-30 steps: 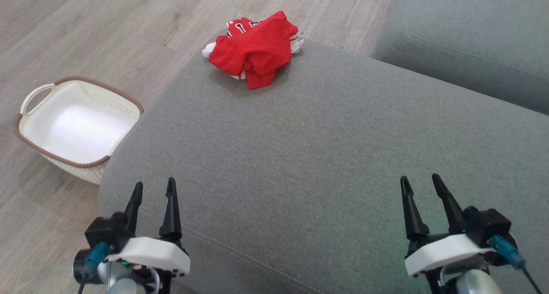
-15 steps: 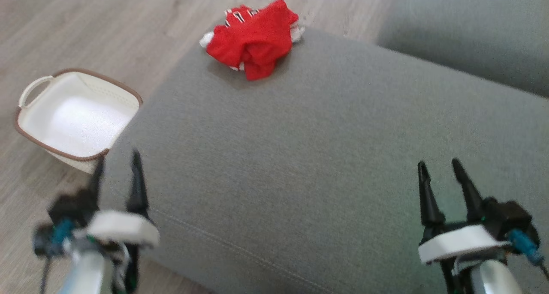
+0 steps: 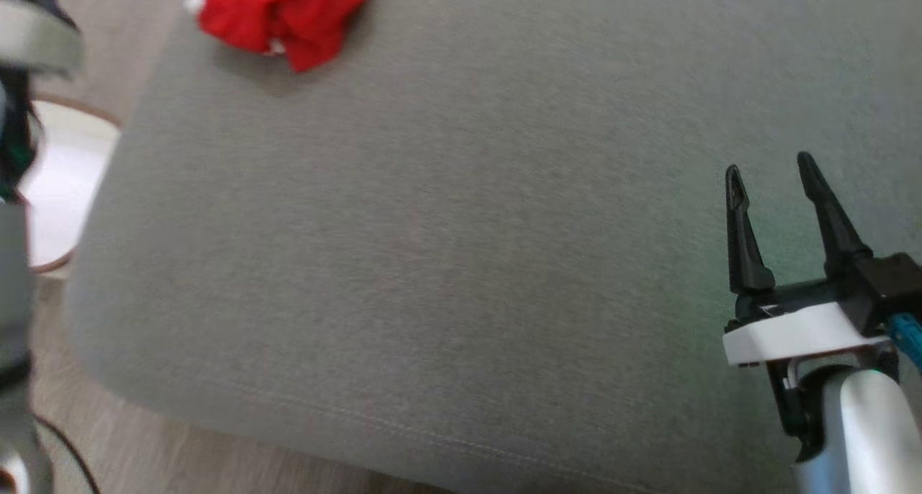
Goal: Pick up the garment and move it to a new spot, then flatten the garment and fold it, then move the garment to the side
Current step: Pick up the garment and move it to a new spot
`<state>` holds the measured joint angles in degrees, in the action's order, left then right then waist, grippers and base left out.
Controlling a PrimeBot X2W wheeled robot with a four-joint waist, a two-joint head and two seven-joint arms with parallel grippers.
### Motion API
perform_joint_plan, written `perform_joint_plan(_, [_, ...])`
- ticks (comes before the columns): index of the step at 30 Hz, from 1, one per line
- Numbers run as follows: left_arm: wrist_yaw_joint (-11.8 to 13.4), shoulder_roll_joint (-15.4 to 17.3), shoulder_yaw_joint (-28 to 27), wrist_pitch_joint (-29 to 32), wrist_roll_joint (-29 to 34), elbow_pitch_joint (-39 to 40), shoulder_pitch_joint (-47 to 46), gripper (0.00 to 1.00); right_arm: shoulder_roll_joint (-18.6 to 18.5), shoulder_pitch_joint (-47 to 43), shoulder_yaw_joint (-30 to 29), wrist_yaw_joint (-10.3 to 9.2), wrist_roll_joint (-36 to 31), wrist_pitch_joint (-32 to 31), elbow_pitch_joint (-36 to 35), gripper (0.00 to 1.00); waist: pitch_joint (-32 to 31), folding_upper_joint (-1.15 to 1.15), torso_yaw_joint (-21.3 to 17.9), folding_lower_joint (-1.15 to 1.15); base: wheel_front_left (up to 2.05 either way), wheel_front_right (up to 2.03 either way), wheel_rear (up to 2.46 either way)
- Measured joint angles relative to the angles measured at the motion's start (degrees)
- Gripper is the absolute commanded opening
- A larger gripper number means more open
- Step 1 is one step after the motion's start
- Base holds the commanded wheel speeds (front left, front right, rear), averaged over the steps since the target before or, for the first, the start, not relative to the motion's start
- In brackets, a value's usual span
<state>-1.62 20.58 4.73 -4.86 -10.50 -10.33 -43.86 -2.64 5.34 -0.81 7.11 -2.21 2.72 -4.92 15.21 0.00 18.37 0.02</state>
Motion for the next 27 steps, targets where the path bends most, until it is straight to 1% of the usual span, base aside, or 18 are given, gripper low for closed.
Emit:
perform_joint_plan(3, [-1.00, 1.76, -0.58, 2.99, -0.55, -6.69, -5.45, 1.00, -0.01, -0.01, 0.47, 0.00, -0.99, -1.49, -3.03, 1.00, 1.99, 0.00, -3.05, -0.01, 0.00, 0.00, 0.00])
perform_joint_plan(5, [-1.51, 1.89, -1.87, 5.68, -2.56, -12.17, -7.48, 1.00, -0.02, 0.00, 0.75, 0.00, -1.57, -2.33, -5.05, 1.00, 3.30, 0.00, -5.05, -0.01, 0.00, 0.00, 0.00])
perform_joint_plan(7, [-2.38, 2.24, -1.58, 8.02, -3.34, -17.28, -8.61, 1.00, -0.03, -0.01, 0.73, 0.00, -2.27, -3.16, -7.36, 1.00, 4.92, 0.00, -6.73, -0.02, 0.00, 0.00, 0.00])
perform_joint_plan(9, [-3.58, 2.59, -0.13, 10.50, -3.35, -21.97, -9.22, 1.00, -0.02, -0.02, 0.66, 0.00, -2.68, -4.01, -9.44, 1.00, 6.64, 0.00, -8.11, -0.01, 0.00, 0.00, 0.00])
perform_joint_plan(11, [-4.46, 2.50, 1.29, 11.63, -3.37, -25.52, -9.45, 1.00, -0.02, -0.12, 0.47, 0.00, -3.34, -4.80, -11.45, 1.00, 8.42, 0.00, -9.23, -0.01, 0.00, 0.00, 0.00])
perform_joint_plan(14, [-5.03, 2.38, 2.98, 11.83, -4.24, -30.27, -10.48, 1.00, -0.03, -0.20, -0.19, 0.00, -3.98, -5.71, -14.17, 1.00, 11.11, 0.00, -10.49, -0.01, 0.00, 0.00, 0.00])
perform_joint_plan(17, [-5.47, 2.61, 6.60, 11.77, -2.23, -33.63, -12.00, 1.00, -0.02, -0.20, -0.35, 0.00, -4.43, -6.24, -16.42, 1.00, 13.83, 0.00, -11.35, -0.01, 0.00, 0.00, 0.00])
perform_joint_plan(21, [-5.46, 2.57, 7.99, 10.48, -2.02, -38.49, -14.17, 1.00, -0.02, -0.18, -0.58, 0.00, -5.17, -6.58, -18.33, 1.00, 17.04, 0.00, -12.09, -0.01, 0.00, 0.00, 0.00])
perform_joint_plan(22, [-5.09, 2.87, 8.16, 9.90, -1.41, -39.63, -14.77, 1.00, -0.02, -0.18, -0.62, 0.00, -5.43, -6.77, -18.62, 1.00, 17.71, 0.00, -12.24, -0.01, 0.00, 0.00, 0.00])
perform_joint_plan(24, [-3.16, 3.52, 8.32, 8.24, -0.04, -41.76, -16.08, 1.00, -0.02, -0.19, -0.68, 0.00, -5.42, -6.79, -18.95, 1.00, 18.88, 0.00, -12.51, -0.01, 0.00, 0.00, 0.00])
perform_joint_plan(25, [-3.16, 3.52, 8.32, 8.24, -0.04, -41.76, -16.08, 1.00, -0.02, -0.19, -0.68, 0.00, -5.42, -6.79, -18.95, 1.00, 18.88, 0.00, -12.51, -0.01, 0.00, 0.00, 0.00])
perform_joint_plan(27, [-2.32, 4.09, 8.34, 7.49, 0.37, -44.14, -17.54, 1.00, -0.02, -0.26, -0.68, 0.00, -5.42, -6.78, -19.15, 1.00, 19.73, 0.00, -12.76, -0.01, 0.00, 0.00, 0.00])
